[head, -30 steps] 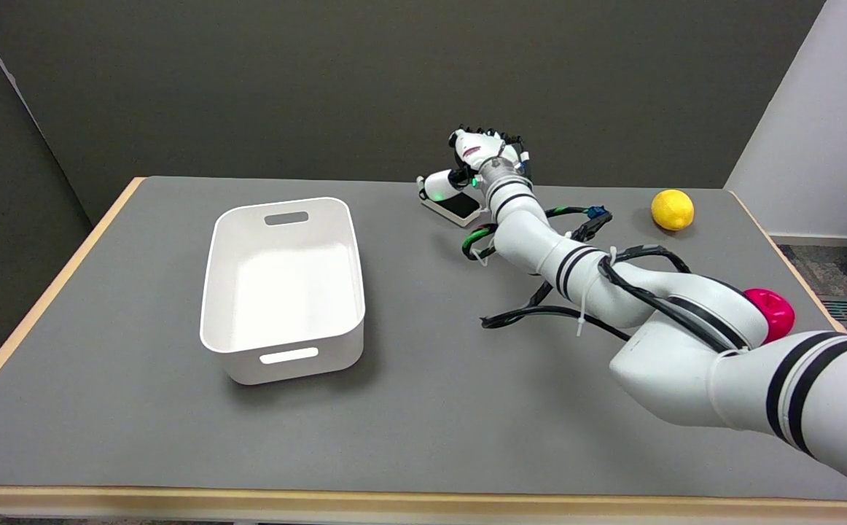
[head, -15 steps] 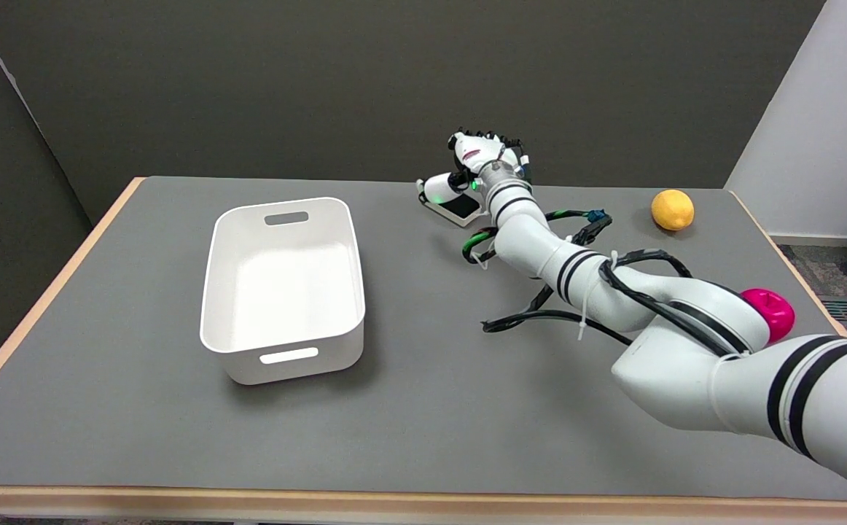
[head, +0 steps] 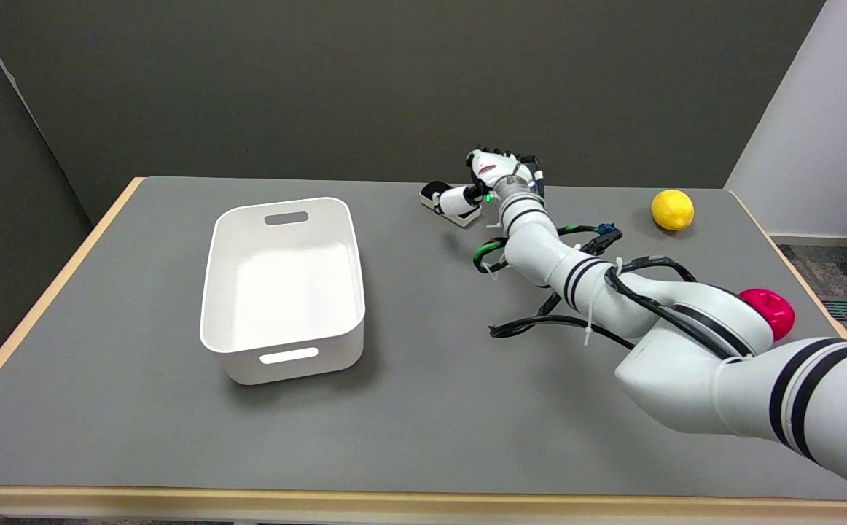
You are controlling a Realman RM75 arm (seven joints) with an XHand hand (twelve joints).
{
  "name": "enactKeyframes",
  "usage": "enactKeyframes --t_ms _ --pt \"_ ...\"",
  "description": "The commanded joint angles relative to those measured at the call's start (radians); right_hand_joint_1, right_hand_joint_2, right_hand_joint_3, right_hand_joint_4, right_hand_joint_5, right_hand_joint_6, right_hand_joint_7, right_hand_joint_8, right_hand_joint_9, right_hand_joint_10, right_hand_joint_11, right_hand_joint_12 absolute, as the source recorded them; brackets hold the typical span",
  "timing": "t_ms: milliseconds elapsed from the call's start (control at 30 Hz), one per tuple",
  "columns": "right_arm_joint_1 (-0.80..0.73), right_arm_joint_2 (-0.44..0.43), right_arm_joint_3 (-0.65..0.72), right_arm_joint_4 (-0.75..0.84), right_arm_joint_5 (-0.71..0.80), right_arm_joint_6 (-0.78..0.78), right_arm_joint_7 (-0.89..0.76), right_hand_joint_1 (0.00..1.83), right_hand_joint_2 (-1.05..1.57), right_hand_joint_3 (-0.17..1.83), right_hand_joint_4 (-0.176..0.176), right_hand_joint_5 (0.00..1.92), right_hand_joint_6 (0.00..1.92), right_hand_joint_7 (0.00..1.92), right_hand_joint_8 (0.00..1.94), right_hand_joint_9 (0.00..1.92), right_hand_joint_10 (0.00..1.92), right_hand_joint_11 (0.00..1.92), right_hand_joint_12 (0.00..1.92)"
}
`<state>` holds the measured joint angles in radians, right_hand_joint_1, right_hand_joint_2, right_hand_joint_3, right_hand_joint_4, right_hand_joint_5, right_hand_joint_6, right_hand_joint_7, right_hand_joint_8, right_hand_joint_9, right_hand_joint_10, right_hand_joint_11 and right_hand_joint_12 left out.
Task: Pick up the chalkboard eraser.
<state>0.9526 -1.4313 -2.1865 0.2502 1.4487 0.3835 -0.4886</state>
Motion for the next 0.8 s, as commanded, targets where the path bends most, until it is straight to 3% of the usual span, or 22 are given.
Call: enactKeyframes --t_ms 33,400,467,667,800 --pt "-0.007 0.006 0.003 -0.071 0.094 0.002 -0.003 0.53 0.65 0.81 -0.145 0.18 0.41 0.27 0.42 0.14 0.85 0.0 1.21" --pt "-0.012 -0.011 -0.007 -0.04 0.11 -0.03 0.0 0.53 0.65 0.81 -0.148 0.16 0.4 0.26 0.41 0.13 0.84 0.0 1.2" --pt "-0.022 -0.011 -0.007 -0.024 0.13 -0.03 -0.003 0.49 0.62 0.9 -0.148 0.14 0.42 0.23 0.45 0.14 0.81 0.0 1.17" --pt "-0.038 -0.011 -0.014 0.005 0.143 -0.026 -0.003 0.51 0.62 0.92 -0.155 0.12 0.42 0.21 0.46 0.13 0.8 0.0 1.16" --pt "-0.042 -0.014 -0.022 0.013 0.143 -0.024 -0.003 0.61 0.67 0.81 -0.158 0.14 0.37 0.25 0.41 0.13 0.84 0.0 1.21"
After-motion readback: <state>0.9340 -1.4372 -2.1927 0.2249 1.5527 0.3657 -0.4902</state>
